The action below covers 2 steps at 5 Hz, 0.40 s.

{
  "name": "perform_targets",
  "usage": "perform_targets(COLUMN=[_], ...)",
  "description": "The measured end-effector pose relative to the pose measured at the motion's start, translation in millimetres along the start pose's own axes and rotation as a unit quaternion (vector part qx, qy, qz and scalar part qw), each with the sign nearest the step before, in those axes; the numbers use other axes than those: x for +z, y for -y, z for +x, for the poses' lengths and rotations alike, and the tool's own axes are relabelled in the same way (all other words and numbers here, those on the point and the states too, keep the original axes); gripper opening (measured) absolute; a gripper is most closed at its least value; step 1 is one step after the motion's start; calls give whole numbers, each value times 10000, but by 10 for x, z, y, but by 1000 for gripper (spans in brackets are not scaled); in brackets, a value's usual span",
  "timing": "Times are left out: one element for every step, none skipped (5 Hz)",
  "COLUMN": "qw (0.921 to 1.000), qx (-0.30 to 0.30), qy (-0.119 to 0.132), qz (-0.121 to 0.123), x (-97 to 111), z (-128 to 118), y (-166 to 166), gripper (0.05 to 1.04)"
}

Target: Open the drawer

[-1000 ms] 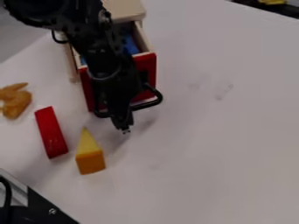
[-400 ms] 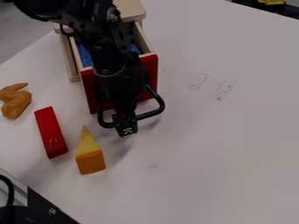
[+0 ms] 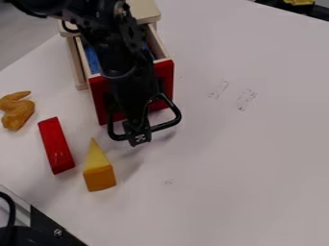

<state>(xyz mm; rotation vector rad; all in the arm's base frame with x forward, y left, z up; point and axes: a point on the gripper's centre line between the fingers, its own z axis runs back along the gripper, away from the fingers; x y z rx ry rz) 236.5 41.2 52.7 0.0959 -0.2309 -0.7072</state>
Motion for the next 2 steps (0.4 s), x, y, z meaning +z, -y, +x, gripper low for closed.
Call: perform_targets(qw=[9995,9970], qx=[39,241], qy=[229,519], qz=[219,516], x=[223,507], z=[21,14], y=[-43,-148], gripper=[1000,1000])
